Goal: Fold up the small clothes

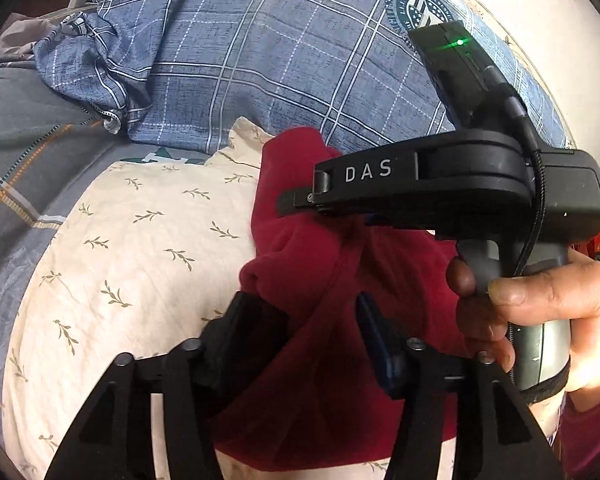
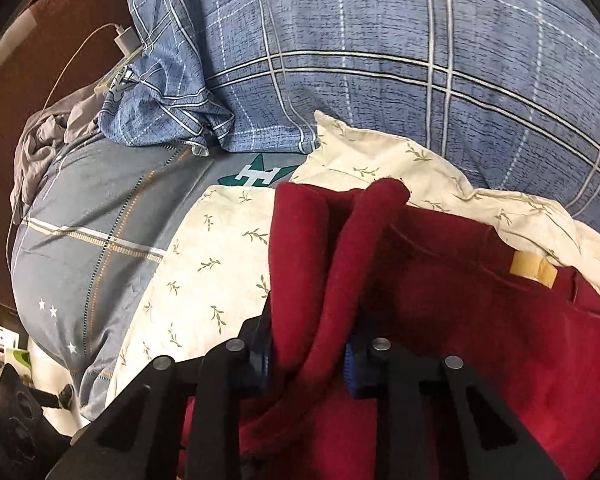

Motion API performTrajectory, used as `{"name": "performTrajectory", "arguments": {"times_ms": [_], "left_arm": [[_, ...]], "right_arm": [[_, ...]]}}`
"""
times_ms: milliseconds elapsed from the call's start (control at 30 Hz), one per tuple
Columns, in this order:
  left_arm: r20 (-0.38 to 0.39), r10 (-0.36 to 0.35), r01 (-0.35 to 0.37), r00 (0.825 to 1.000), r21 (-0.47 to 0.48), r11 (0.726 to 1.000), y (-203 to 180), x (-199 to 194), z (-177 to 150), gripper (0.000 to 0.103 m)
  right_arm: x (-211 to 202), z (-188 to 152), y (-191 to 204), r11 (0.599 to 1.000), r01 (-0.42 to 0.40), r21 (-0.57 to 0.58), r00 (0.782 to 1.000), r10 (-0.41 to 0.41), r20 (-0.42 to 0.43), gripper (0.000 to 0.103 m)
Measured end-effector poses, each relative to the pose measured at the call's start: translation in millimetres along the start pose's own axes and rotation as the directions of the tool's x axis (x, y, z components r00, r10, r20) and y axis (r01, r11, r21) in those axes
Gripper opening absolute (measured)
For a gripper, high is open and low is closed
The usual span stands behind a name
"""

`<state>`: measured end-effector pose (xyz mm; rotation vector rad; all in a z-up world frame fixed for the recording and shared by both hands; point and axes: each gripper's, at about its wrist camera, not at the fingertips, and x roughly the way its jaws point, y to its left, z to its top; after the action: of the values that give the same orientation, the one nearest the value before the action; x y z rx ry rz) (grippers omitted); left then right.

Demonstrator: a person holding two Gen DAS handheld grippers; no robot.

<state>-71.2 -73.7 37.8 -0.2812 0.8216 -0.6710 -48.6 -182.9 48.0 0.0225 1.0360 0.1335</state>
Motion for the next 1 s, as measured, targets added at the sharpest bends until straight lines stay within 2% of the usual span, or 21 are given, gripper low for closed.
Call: {"name": "performTrajectory", "arguments": {"times_ms": [133, 467, 567, 633, 700, 900, 1000], "left_arm": [[0.008, 0.025, -0.025, 1.000, 0.012, 1.000, -0.6, -3.9, -2.3, 0.068], [-0.002, 0.085, -0.085, 0.996, 0.057, 0.995, -0.4, -14.2, -9.0, 0.075], [-0.035, 0.108, -0.105, 0.994, 0.075, 0.992, -0.8, -5.9, -9.2, 0.064], [-0.049, 0.096, -0.093, 0.994, 0.067, 0.993, 0.1, -3.0, -7.5, 0.040], [-0.045, 0.057, -0.055, 0.997, 0.049, 0.997, 1.2, -4.6, -5.6, 0.029], [-0.026, -0.040, 0.041, 0.999, 0.041, 0.998, -15.5, -16.9, -5.1, 0.024], [-0.028, -0.066, 0.068, 0.997, 0.060, 0.996, -32.5, -23.8, -6.2, 0.024]], "right_arm": [[-2.2, -0.6, -1.9, 1.000, -0.001, 0.010, 1.000, 0.000, 0.005, 0.026], [-3.0, -1.0, -14.4, 0.998, -0.041, 0.050, 0.999, 0.041, 0.012, 0.027], [-2.8, -2.5, -16.2, 0.998, -0.047, 0.049, 0.999, 0.046, 0.021, 0.027], [-4.5, -4.1, -16.7, 0.998, -0.041, 0.043, 0.999, 0.040, 0.029, 0.026], [-9.2, -6.7, -16.3, 0.999, -0.024, 0.027, 0.999, 0.023, 0.047, 0.023], [-44.0, -15.4, -23.9, 1.000, -0.001, -0.002, 0.993, 0.002, 0.121, 0.020], [-67.7, -19.8, -37.0, 1.000, 0.008, -0.009, 0.989, -0.006, 0.145, 0.020]]}}
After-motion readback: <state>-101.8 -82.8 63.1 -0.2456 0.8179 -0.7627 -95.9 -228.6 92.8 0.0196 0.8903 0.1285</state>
